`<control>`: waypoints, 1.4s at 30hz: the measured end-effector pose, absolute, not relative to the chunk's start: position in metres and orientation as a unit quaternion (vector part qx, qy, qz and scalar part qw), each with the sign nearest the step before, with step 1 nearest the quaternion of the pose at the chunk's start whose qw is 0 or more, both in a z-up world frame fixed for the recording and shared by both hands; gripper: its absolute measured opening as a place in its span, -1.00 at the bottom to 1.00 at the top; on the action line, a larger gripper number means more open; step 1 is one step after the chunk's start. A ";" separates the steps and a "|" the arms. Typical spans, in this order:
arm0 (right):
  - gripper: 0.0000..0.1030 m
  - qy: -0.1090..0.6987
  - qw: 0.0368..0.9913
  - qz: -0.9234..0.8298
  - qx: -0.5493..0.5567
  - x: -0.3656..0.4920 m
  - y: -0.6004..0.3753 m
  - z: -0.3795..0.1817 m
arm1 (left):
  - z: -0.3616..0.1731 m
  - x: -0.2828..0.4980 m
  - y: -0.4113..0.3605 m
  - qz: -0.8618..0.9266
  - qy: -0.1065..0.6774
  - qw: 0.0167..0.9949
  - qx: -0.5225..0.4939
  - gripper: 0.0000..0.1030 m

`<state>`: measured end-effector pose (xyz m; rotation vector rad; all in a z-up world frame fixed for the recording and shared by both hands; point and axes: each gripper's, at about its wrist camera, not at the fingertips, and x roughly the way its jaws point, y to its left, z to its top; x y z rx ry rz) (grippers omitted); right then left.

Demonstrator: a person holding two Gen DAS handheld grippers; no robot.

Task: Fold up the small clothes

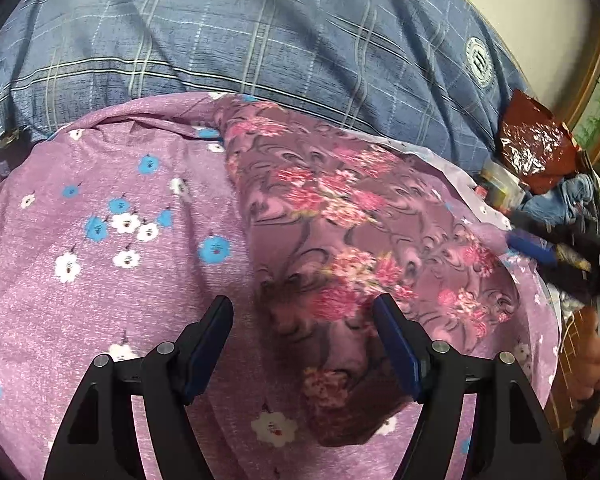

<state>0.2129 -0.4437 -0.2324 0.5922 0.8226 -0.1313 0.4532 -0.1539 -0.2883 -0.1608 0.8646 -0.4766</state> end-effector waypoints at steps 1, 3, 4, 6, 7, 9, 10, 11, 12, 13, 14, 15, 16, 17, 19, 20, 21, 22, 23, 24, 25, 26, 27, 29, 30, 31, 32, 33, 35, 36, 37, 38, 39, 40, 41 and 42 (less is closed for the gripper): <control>-0.28 0.388 0.876 -0.047 0.283 0.220 -0.440 -0.229 | -0.290 0.453 -0.159 -0.234 0.419 0.875 -0.067 0.39; -0.30 0.393 0.877 -0.024 0.277 0.243 -0.425 -0.229 | -0.294 0.450 -0.168 -0.231 0.423 0.875 -0.043 0.39; -0.33 0.402 0.874 -0.012 0.272 0.257 -0.416 -0.232 | -0.297 0.450 -0.170 -0.228 0.425 0.876 -0.032 0.39; -0.40 0.431 0.862 0.012 0.265 0.287 -0.399 -0.243 | -0.303 0.451 -0.172 -0.229 0.434 0.871 -0.019 0.39; -0.46 0.444 0.855 0.016 0.266 0.301 -0.392 -0.249 | -0.305 0.452 -0.172 -0.229 0.438 0.869 -0.018 0.39; -0.52 0.468 0.839 0.022 0.275 0.332 -0.386 -0.268 | -0.310 0.454 -0.170 -0.231 0.444 0.866 -0.020 0.41; -0.58 0.479 0.832 0.020 0.278 0.342 -0.384 -0.277 | -0.311 0.455 -0.170 -0.231 0.444 0.866 -0.018 0.43; -0.74 0.487 0.828 0.010 0.278 0.349 -0.386 -0.285 | -0.312 0.455 -0.171 -0.233 0.440 0.867 -0.012 0.44; -0.87 0.494 0.824 -0.008 0.278 0.358 -0.390 -0.296 | -0.312 0.454 -0.174 -0.234 0.437 0.869 -0.001 0.44; -1.00 0.501 0.822 -0.030 0.269 0.366 -0.395 -0.304 | -0.312 0.454 -0.177 -0.235 0.434 0.869 0.013 0.45; -1.00 0.504 0.823 -0.041 0.261 0.373 -0.399 -0.310 | -0.313 0.453 -0.179 -0.236 0.431 0.870 0.026 0.45; -1.00 0.501 0.821 -0.033 0.272 0.379 -0.405 -0.315 | -0.313 0.452 -0.181 -0.238 0.427 0.871 0.036 0.45; -1.00 0.503 0.815 -0.030 0.287 0.382 -0.410 -0.317 | -0.313 0.452 -0.180 -0.242 0.427 0.870 0.038 0.45; -1.00 0.505 0.809 -0.029 0.300 0.384 -0.414 -0.317 | -0.311 0.454 -0.177 -0.250 0.431 0.866 0.034 0.44; -1.00 0.503 0.805 -0.032 0.313 0.383 -0.419 -0.314 | -0.307 0.458 -0.168 -0.255 0.434 0.864 0.015 0.40; -0.99 0.498 0.807 -0.037 0.315 0.380 -0.418 -0.309 | -0.302 0.458 -0.161 -0.253 0.427 0.868 0.002 0.38; -0.84 0.491 0.813 -0.038 0.311 0.378 -0.415 -0.301 | -0.296 0.458 -0.154 -0.250 0.417 0.874 -0.007 0.38; -0.81 0.483 0.821 -0.033 0.302 0.379 -0.411 -0.293 | -0.291 0.457 -0.150 -0.248 0.407 0.879 -0.011 0.38; -0.81 0.472 0.833 -0.022 0.287 0.377 -0.404 -0.283 | -0.288 0.457 -0.146 -0.244 0.400 0.883 -0.012 0.38; -0.82 0.463 0.841 0.000 0.279 0.379 -0.395 -0.274 | -0.287 0.456 -0.145 -0.239 0.399 0.885 -0.012 0.38; -0.81 0.460 0.842 0.026 0.281 0.382 -0.386 -0.269 | -0.290 0.456 -0.144 -0.237 0.403 0.884 -0.012 0.38; -0.82 0.461 0.840 0.045 0.283 0.384 -0.377 -0.267 | -0.294 0.456 -0.147 -0.239 0.413 0.879 -0.008 0.38; -0.82 0.466 0.837 0.067 0.279 0.387 -0.366 -0.266 | -0.300 0.454 -0.151 -0.239 0.426 0.873 0.003 0.38; -0.82 0.478 0.833 0.083 0.264 0.395 -0.347 -0.272 | -0.310 0.452 -0.160 -0.233 0.439 0.867 0.036 0.39; -0.81 0.484 0.831 0.082 0.263 0.398 -0.343 -0.278 | -0.310 0.451 -0.163 -0.232 0.431 0.871 0.046 0.39; -0.79 0.493 0.825 0.078 0.265 0.402 -0.340 -0.288 | -0.309 0.450 -0.164 -0.234 0.426 0.872 0.053 0.39; -0.77 0.504 0.817 0.072 0.270 0.408 -0.339 -0.299 | -0.308 0.451 -0.163 -0.238 0.428 0.870 0.054 0.39; -0.75 0.515 0.810 0.064 0.275 0.412 -0.339 -0.313 | -0.307 0.452 -0.162 -0.240 0.429 0.869 0.051 0.39; -0.88 0.523 0.805 0.057 0.276 0.414 -0.341 -0.331 | -0.306 0.455 -0.156 -0.246 0.435 0.865 0.037 0.43; -0.88 0.518 0.808 0.058 0.275 0.412 -0.342 -0.330 | -0.304 0.456 -0.153 -0.248 0.434 0.866 0.029 0.41; -0.77 0.519 0.807 0.061 0.275 0.410 -0.343 -0.326 | -0.300 0.458 -0.149 -0.247 0.427 0.870 0.021 0.38; -0.72 0.520 0.806 0.062 0.276 0.407 -0.345 -0.318 | -0.294 0.459 -0.145 -0.243 0.417 0.876 0.015 0.38; -0.68 0.515 0.810 0.061 0.275 0.401 -0.351 -0.309 | -0.289 0.460 -0.142 -0.242 0.409 0.880 0.009 0.38; -0.64 0.504 0.818 0.056 0.272 0.396 -0.357 -0.298 | -0.285 0.462 -0.138 -0.242 0.404 0.882 0.000 0.38; -0.62 0.494 0.825 0.051 0.270 0.389 -0.363 -0.288 | -0.281 0.464 -0.135 -0.241 0.401 0.884 -0.012 0.38; -0.61 0.486 0.830 0.048 0.272 0.381 -0.370 -0.276 | -0.280 0.465 -0.131 -0.242 0.401 0.883 -0.026 0.38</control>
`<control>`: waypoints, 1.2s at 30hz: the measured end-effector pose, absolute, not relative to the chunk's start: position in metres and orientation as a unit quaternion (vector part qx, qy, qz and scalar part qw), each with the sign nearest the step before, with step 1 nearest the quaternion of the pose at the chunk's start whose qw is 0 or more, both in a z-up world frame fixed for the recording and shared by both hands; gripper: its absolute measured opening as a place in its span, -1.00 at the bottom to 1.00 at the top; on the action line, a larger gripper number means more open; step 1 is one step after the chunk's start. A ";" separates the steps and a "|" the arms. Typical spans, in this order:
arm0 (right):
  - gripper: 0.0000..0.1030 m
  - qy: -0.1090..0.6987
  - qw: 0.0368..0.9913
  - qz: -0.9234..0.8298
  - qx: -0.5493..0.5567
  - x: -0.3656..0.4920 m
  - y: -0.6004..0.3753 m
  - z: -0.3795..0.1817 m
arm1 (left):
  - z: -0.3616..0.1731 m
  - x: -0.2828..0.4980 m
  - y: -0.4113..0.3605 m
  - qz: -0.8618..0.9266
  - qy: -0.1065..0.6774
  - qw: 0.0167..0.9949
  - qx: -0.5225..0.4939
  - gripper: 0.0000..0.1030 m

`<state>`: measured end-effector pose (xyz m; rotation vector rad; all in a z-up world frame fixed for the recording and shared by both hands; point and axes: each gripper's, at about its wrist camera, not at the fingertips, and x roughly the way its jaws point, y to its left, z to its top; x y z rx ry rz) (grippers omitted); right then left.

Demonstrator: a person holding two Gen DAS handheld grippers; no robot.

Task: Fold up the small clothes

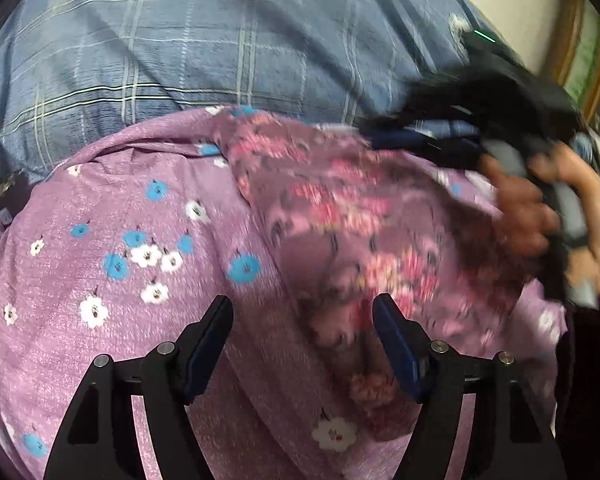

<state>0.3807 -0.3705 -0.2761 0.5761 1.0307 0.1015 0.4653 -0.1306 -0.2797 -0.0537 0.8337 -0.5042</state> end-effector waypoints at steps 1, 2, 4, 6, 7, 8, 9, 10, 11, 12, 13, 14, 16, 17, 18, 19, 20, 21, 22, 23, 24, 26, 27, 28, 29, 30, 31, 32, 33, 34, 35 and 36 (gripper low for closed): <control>-0.59 0.479 0.832 0.046 0.276 0.373 -0.377 -0.267 | -0.280 0.467 -0.129 -0.245 0.403 0.881 -0.039 0.38; -0.58 0.472 0.835 0.045 0.281 0.363 -0.386 -0.258 | -0.282 0.469 -0.129 -0.248 0.410 0.876 -0.050 0.38; -0.57 0.461 0.838 0.040 0.290 0.336 -0.402 -0.245 | -0.289 0.471 -0.134 -0.251 0.428 0.866 -0.054 0.38; -0.57 0.465 0.834 0.026 0.296 0.308 -0.413 -0.244 | -0.296 0.469 -0.144 -0.255 0.440 0.860 -0.044 0.38; -0.57 0.472 0.830 0.017 0.297 0.297 -0.416 -0.247 | -0.299 0.472 -0.150 -0.257 0.446 0.857 -0.035 0.41; -0.57 0.483 0.824 0.009 0.296 0.284 -0.419 -0.253 | -0.303 0.470 -0.157 -0.257 0.455 0.852 -0.020 0.41; -0.57 0.490 0.820 0.003 0.295 0.276 -0.422 -0.260 | -0.309 0.471 -0.164 -0.256 0.467 0.846 -0.004 0.41; -0.64 0.502 0.814 -0.012 0.293 0.267 -0.426 -0.272 | -0.314 0.469 -0.170 -0.254 0.472 0.844 0.013 0.44; -0.69 0.519 0.805 -0.032 0.286 0.261 -0.428 -0.285 | -0.315 0.465 -0.175 -0.249 0.459 0.852 0.036 0.45; -0.71 0.528 0.800 -0.041 0.281 0.259 -0.427 -0.295 | -0.315 0.463 -0.179 -0.247 0.453 0.855 0.054 0.45; -0.71 0.522 0.804 -0.040 0.281 0.257 -0.426 -0.299 | -0.314 0.464 -0.179 -0.249 0.453 0.854 0.056 0.45; -0.64 0.521 0.807 -0.038 0.275 0.257 -0.424 -0.296 | -0.311 0.465 -0.177 -0.255 0.454 0.852 0.046 0.43; -0.60 0.529 0.807 -0.034 0.262 0.258 -0.424 -0.285 | -0.302 0.467 -0.167 -0.267 0.440 0.857 0.009 0.44; -0.52 0.519 0.812 -0.033 0.265 0.257 -0.425 -0.280 | -0.295 0.470 -0.158 -0.270 0.426 0.863 -0.016 0.44; -0.46 0.503 0.819 -0.033 0.273 0.255 -0.430 -0.274 | -0.291 0.473 -0.152 -0.271 0.419 0.866 -0.031 0.44; -0.30 0.488 0.826 -0.032 0.282 0.253 -0.436 -0.269 | -0.290 0.475 -0.149 -0.272 0.413 0.868 -0.044 0.45; -0.13 0.474 0.830 -0.033 0.291 0.252 -0.443 -0.265 | -0.288 0.479 -0.143 -0.272 0.407 0.870 -0.060 0.45; -0.05 0.458 0.835 -0.035 0.303 0.250 -0.450 -0.260 | -0.288 0.483 -0.137 -0.271 0.405 0.870 -0.075 0.45; 0.07 0.442 0.839 -0.038 0.316 0.249 -0.457 -0.257 | -0.290 0.489 -0.132 -0.270 0.407 0.867 -0.093 0.45; 0.10 0.434 0.840 -0.038 0.323 0.246 -0.462 -0.258 | -0.293 0.492 -0.128 -0.269 0.412 0.864 -0.106 0.45; 0.10 0.428 0.840 -0.036 0.333 0.246 -0.468 -0.259 | -0.296 0.498 -0.124 -0.265 0.419 0.860 -0.124 0.45; 0.10 0.420 0.833 -0.032 0.358 0.247 -0.479 -0.265 | -0.302 0.505 -0.118 -0.252 0.427 0.856 -0.147 0.45; 0.10 0.416 0.828 -0.031 0.375 0.248 -0.486 -0.269 | -0.303 0.509 -0.117 -0.240 0.430 0.857 -0.153 0.45; 0.10 0.412 0.826 -0.032 0.383 0.248 -0.488 -0.270 | -0.303 0.510 -0.117 -0.227 0.429 0.861 -0.150 0.45; 0.10 0.407 0.827 -0.033 0.387 0.247 -0.487 -0.271 | -0.303 0.510 -0.118 -0.215 0.424 0.868 -0.141 0.45; 0.10 0.397 0.832 -0.027 0.387 0.247 -0.485 -0.269 | -0.302 0.508 -0.122 -0.203 0.417 0.877 -0.126 0.45; 0.09 0.392 0.836 -0.017 0.383 0.249 -0.481 -0.266 | -0.301 0.506 -0.127 -0.185 0.411 0.887 -0.102 0.46; 0.02 0.389 0.842 -0.004 0.375 0.251 -0.475 -0.263 | -0.301 0.503 -0.133 -0.167 0.410 0.893 -0.081 0.48; 0.00 0.390 0.847 0.002 0.360 0.254 -0.465 -0.260 | -0.301 0.498 -0.141 -0.149 0.412 0.897 -0.054 0.49; -0.10 0.398 0.851 -0.001 0.342 0.256 -0.457 -0.259 | -0.303 0.496 -0.146 -0.138 0.413 0.900 -0.034 0.50; -0.31 0.410 0.852 -0.007 0.326 0.258 -0.449 -0.261 | -0.305 0.496 -0.152 -0.129 0.411 0.902 -0.019 0.51; -0.38 0.430 0.847 -0.014 0.312 0.263 -0.443 -0.268 | -0.307 0.495 -0.156 -0.123 0.408 0.905 -0.010 0.52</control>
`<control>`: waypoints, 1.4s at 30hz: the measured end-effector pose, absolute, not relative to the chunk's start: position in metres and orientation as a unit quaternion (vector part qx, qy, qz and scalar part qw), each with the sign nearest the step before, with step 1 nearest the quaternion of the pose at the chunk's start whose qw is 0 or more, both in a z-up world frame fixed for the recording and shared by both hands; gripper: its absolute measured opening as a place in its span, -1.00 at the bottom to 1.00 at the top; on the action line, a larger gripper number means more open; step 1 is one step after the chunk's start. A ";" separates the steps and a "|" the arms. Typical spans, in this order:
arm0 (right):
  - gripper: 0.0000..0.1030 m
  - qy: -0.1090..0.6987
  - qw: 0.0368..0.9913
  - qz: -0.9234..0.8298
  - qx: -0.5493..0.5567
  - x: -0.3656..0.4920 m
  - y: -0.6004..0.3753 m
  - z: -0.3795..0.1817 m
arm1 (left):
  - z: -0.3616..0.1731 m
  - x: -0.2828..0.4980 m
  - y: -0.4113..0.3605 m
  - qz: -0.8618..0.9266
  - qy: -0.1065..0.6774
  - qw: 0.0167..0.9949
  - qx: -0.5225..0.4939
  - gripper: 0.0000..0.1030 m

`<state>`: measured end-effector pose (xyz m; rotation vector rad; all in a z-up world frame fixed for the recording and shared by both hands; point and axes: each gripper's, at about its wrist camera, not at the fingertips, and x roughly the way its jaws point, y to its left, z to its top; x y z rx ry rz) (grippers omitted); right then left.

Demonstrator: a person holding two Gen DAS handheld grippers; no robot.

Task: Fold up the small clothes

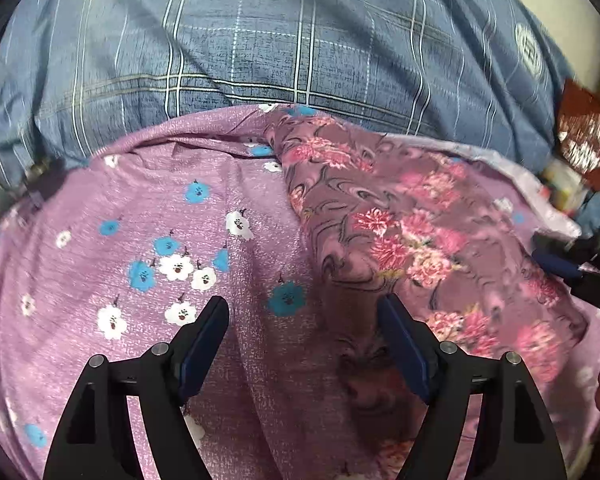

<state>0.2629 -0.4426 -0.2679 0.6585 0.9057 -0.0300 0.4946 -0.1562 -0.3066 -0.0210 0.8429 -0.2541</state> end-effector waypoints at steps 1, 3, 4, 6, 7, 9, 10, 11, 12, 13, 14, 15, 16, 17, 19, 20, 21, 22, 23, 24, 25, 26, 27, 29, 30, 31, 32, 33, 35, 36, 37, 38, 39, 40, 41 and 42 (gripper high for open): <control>-0.49 0.455 0.836 -0.022 0.307 0.268 -0.439 -0.279 | -0.307 0.494 -0.160 -0.119 0.407 0.906 -0.005 0.52; -0.59 0.491 0.814 -0.037 0.310 0.274 -0.439 -0.304 | -0.306 0.492 -0.166 -0.114 0.402 0.908 0.007 0.52; -0.60 0.480 0.818 -0.037 0.315 0.273 -0.440 -0.303 | -0.307 0.491 -0.167 -0.114 0.400 0.909 0.012 0.52; -0.60 0.480 0.818 -0.036 0.313 0.273 -0.441 -0.297 | -0.305 0.490 -0.169 -0.112 0.396 0.911 0.018 0.52; -0.58 0.475 0.822 -0.038 0.313 0.271 -0.440 -0.294 | -0.304 0.488 -0.168 -0.111 0.396 0.911 0.019 0.52; -0.48 0.466 0.829 -0.040 0.306 0.269 -0.437 -0.288 | -0.304 0.486 -0.168 -0.110 0.396 0.912 0.019 0.52; -0.48 0.459 0.836 -0.040 0.299 0.268 -0.433 -0.284 | -0.304 0.487 -0.169 -0.109 0.396 0.912 0.020 0.52; -0.48 0.449 0.843 -0.036 0.294 0.268 -0.429 -0.279 | -0.304 0.486 -0.169 -0.109 0.395 0.912 0.021 0.52; -0.48 0.434 0.853 -0.026 0.289 0.267 -0.424 -0.272 | -0.304 0.487 -0.169 -0.108 0.395 0.912 0.023 0.52; -0.48 0.423 0.860 -0.017 0.285 0.268 -0.418 -0.268 | -0.304 0.486 -0.170 -0.107 0.394 0.912 0.024 0.52; -0.48 0.415 0.865 -0.010 0.280 0.268 -0.414 -0.264 | -0.304 0.486 -0.170 -0.107 0.394 0.912 0.024 0.53; -0.48 0.410 0.870 -0.007 0.275 0.269 -0.409 -0.262 | -0.304 0.486 -0.170 -0.106 0.394 0.913 0.025 0.53; -0.47 0.410 0.871 -0.008 0.271 0.273 -0.406 -0.264 | -0.304 0.486 -0.170 -0.106 0.394 0.913 0.025 0.53; -0.47 0.416 0.869 -0.013 0.268 0.277 -0.404 -0.269 | -0.304 0.486 -0.171 -0.105 0.393 0.913 0.027 0.53; -0.53 0.449 0.853 -0.030 0.267 0.291 -0.403 -0.292 | -0.304 0.485 -0.171 -0.106 0.392 0.913 0.028 0.53; -0.55 0.454 0.849 -0.033 0.268 0.294 -0.404 -0.298 | -0.304 0.485 -0.171 -0.106 0.392 0.913 0.028 0.53; -0.55 0.446 0.851 -0.034 0.274 0.294 -0.406 -0.301 | -0.305 0.485 -0.171 -0.105 0.392 0.913 0.029 0.53; -0.53 0.446 0.851 -0.033 0.276 0.294 -0.407 -0.299 | -0.304 0.485 -0.171 -0.105 0.392 0.913 0.030 0.53; -0.53 0.449 0.849 -0.033 0.276 0.294 -0.406 -0.296 | -0.304 0.485 -0.172 -0.104 0.392 0.914 0.031 0.53; -0.52 0.448 0.850 -0.033 0.274 0.293 -0.406 -0.294 | -0.304 0.485 -0.172 -0.103 0.392 0.914 0.032 0.53; -0.52 0.447 0.852 -0.032 0.271 0.291 -0.405 -0.292 | -0.304 0.485 -0.172 -0.103 0.392 0.914 0.032 0.53; -0.49 0.447 0.853 -0.032 0.266 0.289 -0.403 -0.289 | -0.303 0.485 -0.173 -0.101 0.392 0.914 0.034 0.53; -0.45 0.448 0.854 -0.031 0.262 0.288 -0.402 -0.287 | -0.303 0.484 -0.173 -0.100 0.391 0.914 0.036 0.53; -0.44 0.441 0.859 -0.025 0.259 0.283 -0.399 -0.280 | -0.303 0.483 -0.175 -0.097 0.388 0.916 0.041 0.53; -0.44 0.432 0.864 -0.019 0.258 0.280 -0.397 -0.275 | -0.303 0.483 -0.176 -0.096 0.388 0.916 0.043 0.53; -0.41 0.422 0.869 -0.013 0.257 0.278 -0.394 -0.269 | -0.304 0.483 -0.177 -0.095 0.388 0.916 0.043 0.54; -0.33 0.411 0.876 -0.008 0.254 0.276 -0.391 -0.264 | -0.304 0.484 -0.177 -0.095 0.389 0.915 0.042 0.55; -0.27 0.406 0.879 -0.007 0.250 0.276 -0.388 -0.262 | -0.306 0.485 -0.176 -0.095 0.393 0.914 0.039 0.57; -0.05 0.416 0.877 -0.017 0.238 0.282 -0.385 -0.268 | -0.311 0.490 -0.173 -0.098 0.406 0.908 0.029 0.65; -0.04 0.431 0.871 -0.026 0.236 0.286 -0.386 -0.277 | -0.314 0.492 -0.172 -0.103 0.411 0.906 0.023 0.66; -0.04 0.460 0.856 -0.035 0.234 0.294 -0.387 -0.293 | -0.316 0.495 -0.171 -0.106 0.415 0.903 0.018 0.68; -0.05 0.458 0.858 -0.034 0.230 0.295 -0.388 -0.300 | -0.318 0.497 -0.169 -0.108 0.422 0.900 0.014 0.72; -0.05 0.448 0.865 -0.033 0.223 0.294 -0.386 -0.297 | -0.318 0.500 -0.167 -0.108 0.426 0.898 0.010 0.72; -0.05 0.458 0.863 -0.030 0.210 0.295 -0.383 -0.293 | -0.317 0.502 -0.166 -0.110 0.434 0.894 0.004 0.72; -0.05 0.463 0.862 -0.027 0.205 0.295 -0.382 -0.291 | -0.316 0.505 -0.163 -0.116 0.443 0.889 -0.001 0.72; -0.05 0.461 0.862 -0.019 0.211 0.292 -0.385 -0.286 | -0.313 0.507 -0.160 -0.120 0.447 0.886 -0.005 0.71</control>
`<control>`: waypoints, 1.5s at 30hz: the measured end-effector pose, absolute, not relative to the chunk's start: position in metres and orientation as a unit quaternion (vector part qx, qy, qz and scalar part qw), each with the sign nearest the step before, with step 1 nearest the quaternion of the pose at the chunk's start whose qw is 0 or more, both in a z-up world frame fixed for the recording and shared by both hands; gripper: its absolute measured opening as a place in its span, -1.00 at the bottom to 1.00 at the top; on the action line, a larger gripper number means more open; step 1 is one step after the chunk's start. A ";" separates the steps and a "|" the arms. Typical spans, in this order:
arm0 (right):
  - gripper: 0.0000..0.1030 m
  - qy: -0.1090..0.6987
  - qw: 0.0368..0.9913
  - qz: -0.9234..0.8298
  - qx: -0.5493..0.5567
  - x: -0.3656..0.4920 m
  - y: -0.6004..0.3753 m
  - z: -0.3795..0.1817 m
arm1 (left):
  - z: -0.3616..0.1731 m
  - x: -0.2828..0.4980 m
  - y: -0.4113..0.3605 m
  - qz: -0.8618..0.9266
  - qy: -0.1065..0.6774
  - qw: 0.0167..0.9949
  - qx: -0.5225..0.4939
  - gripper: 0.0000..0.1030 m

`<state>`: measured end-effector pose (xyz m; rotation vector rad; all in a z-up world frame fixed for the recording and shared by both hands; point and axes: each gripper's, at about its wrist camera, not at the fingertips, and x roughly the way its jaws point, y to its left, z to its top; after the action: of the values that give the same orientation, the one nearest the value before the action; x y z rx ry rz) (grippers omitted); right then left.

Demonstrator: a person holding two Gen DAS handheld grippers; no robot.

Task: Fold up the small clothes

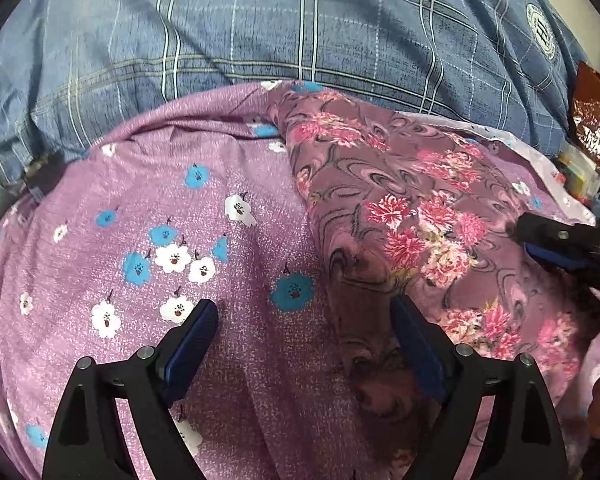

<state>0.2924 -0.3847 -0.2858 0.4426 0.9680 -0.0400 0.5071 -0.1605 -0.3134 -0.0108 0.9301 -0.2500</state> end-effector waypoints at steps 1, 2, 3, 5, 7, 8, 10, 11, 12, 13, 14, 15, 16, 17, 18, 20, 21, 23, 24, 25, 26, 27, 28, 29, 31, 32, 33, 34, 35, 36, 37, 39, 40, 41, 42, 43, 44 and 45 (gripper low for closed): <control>-0.05 0.457 0.861 -0.015 0.223 0.289 -0.389 -0.283 | -0.309 0.510 -0.157 -0.126 0.449 0.884 -0.013 0.69; -0.04 0.452 0.860 -0.013 0.235 0.284 -0.394 -0.280 | -0.304 0.510 -0.152 -0.133 0.445 0.885 -0.023 0.69; -0.01 0.442 0.861 -0.013 0.253 0.279 -0.406 -0.275 | -0.297 0.510 -0.147 -0.140 0.432 0.890 -0.034 0.69; 0.18 0.426 0.862 -0.020 0.274 0.272 -0.424 -0.268 | -0.288 0.509 -0.140 -0.149 0.415 0.896 -0.051 0.70; 0.25 0.406 0.861 -0.029 0.306 0.264 -0.452 -0.262 | -0.284 0.511 -0.132 -0.167 0.413 0.892 -0.074 0.70; 0.29 0.399 0.856 -0.030 0.326 0.261 -0.464 -0.262 | -0.285 0.514 -0.129 -0.182 0.418 0.885 -0.090 0.70; 0.30 0.393 0.846 -0.028 0.359 0.256 -0.482 -0.266 | -0.290 0.518 -0.124 -0.201 0.432 0.871 -0.117 0.70; 0.31 0.392 0.839 -0.025 0.377 0.254 -0.494 -0.271 | -0.293 0.521 -0.122 -0.208 0.441 0.864 -0.128 0.69; 0.32 0.392 0.833 -0.023 0.390 0.254 -0.502 -0.276 | -0.295 0.524 -0.120 -0.213 0.446 0.859 -0.134 0.69; 0.32 0.394 0.827 -0.018 0.401 0.256 -0.508 -0.281 | -0.297 0.527 -0.120 -0.220 0.451 0.854 -0.139 0.69; 0.33 0.398 0.818 -0.013 0.415 0.258 -0.512 -0.287 | -0.299 0.529 -0.120 -0.228 0.454 0.849 -0.143 0.69; 0.33 0.402 0.809 -0.008 0.428 0.259 -0.516 -0.295 | -0.300 0.531 -0.121 -0.235 0.455 0.847 -0.145 0.69; 0.33 0.404 0.804 -0.004 0.436 0.260 -0.517 -0.299 | -0.301 0.532 -0.122 -0.244 0.458 0.842 -0.148 0.69; 0.33 0.407 0.799 0.002 0.443 0.262 -0.518 -0.304 | -0.303 0.534 -0.123 -0.256 0.461 0.835 -0.154 0.69; 0.33 0.409 0.795 0.006 0.448 0.263 -0.518 -0.308 | -0.304 0.536 -0.122 -0.267 0.464 0.829 -0.163 0.69; 0.33 0.416 0.791 0.014 0.448 0.267 -0.516 -0.314 | -0.307 0.539 -0.121 -0.277 0.465 0.822 -0.177 0.69; 0.33 0.419 0.790 0.020 0.446 0.269 -0.514 -0.316 | -0.309 0.542 -0.121 -0.281 0.466 0.819 -0.182 0.69; 0.33 0.422 0.790 0.031 0.443 0.273 -0.511 -0.318 | -0.313 0.546 -0.122 -0.286 0.470 0.813 -0.189 0.69; 0.33 0.423 0.791 0.033 0.442 0.275 -0.509 -0.319 | -0.316 0.548 -0.123 -0.288 0.472 0.811 -0.192 0.69; 0.32 0.423 0.791 0.036 0.440 0.277 -0.507 -0.321 | -0.320 0.550 -0.125 -0.289 0.474 0.809 -0.193 0.69; 0.31 0.422 0.793 0.038 0.437 0.279 -0.505 -0.322 | -0.322 0.552 -0.127 -0.289 0.477 0.807 -0.193 0.69; 0.32 0.422 0.795 0.042 0.434 0.280 -0.502 -0.322 | -0.324 0.552 -0.129 -0.288 0.478 0.808 -0.190 0.69; 0.33 0.421 0.796 0.046 0.432 0.282 -0.501 -0.322 | -0.326 0.551 -0.131 -0.287 0.480 0.808 -0.187 0.69; 0.33 0.419 0.797 0.056 0.431 0.284 -0.497 -0.323 | -0.328 0.551 -0.135 -0.287 0.482 0.807 -0.183 0.69; 0.34 0.423 0.796 0.071 0.428 0.285 -0.490 -0.323 | -0.331 0.553 -0.142 -0.290 0.484 0.806 -0.177 0.69; 0.34 0.427 0.799 0.071 0.417 0.287 -0.485 -0.323 | -0.331 0.553 -0.145 -0.292 0.482 0.807 -0.174 0.69; 0.34 0.429 0.803 0.071 0.407 0.289 -0.481 -0.323 | -0.331 0.553 -0.147 -0.292 0.479 0.810 -0.171 0.69; 0.34 0.432 0.805 0.076 0.399 0.291 -0.476 -0.322 | -0.331 0.553 -0.149 -0.293 0.477 0.812 -0.167 0.69; 0.34 0.436 0.805 0.084 0.394 0.293 -0.472 -0.323 | -0.332 0.553 -0.151 -0.294 0.474 0.813 -0.164 0.68; 0.34 0.439 0.807 0.087 0.386 0.294 -0.469 -0.323 | -0.331 0.552 -0.152 -0.295 0.472 0.814 -0.164 0.68; 0.34 0.443 0.811 0.084 0.372 0.296 -0.465 -0.323 | -0.332 0.551 -0.153 -0.295 0.470 0.815 -0.164 0.68; 0.34 0.447 0.820 0.081 0.349 0.296 -0.458 -0.323 | -0.332 0.549 -0.154 -0.294 0.465 0.818 -0.168 0.62; 0.28 0.446 0.822 0.077 0.344 0.296 -0.457 -0.323 | -0.332 0.548 -0.155 -0.292 0.462 0.820 -0.167 0.51; 0.13 0.448 0.825 0.072 0.337 0.296 -0.455 -0.323 | -0.331 0.548 -0.155 -0.289 0.459 0.823 -0.166 0.40; 0.03 0.450 0.827 0.062 0.330 0.295 -0.454 -0.322 | -0.330 0.546 -0.154 -0.287 0.456 0.826 -0.166 0.36; -0.11 0.452 0.828 0.055 0.327 0.295 -0.455 -0.321 | -0.329 0.543 -0.151 -0.286 0.454 0.827 -0.165 0.28; -0.28 0.451 0.828 0.049 0.328 0.293 -0.456 -0.321 | -0.327 0.541 -0.150 -0.284 0.452 0.830 -0.164 0.15; -0.37 0.449 0.830 0.045 0.328 0.291 -0.457 -0.320 | -0.325 0.538 -0.149 -0.282 0.449 0.832 -0.163 0.09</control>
<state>0.2915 -0.4572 -0.3197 0.6961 0.9529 0.0958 0.5385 -0.1486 -0.3249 -0.3462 0.9515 -0.5980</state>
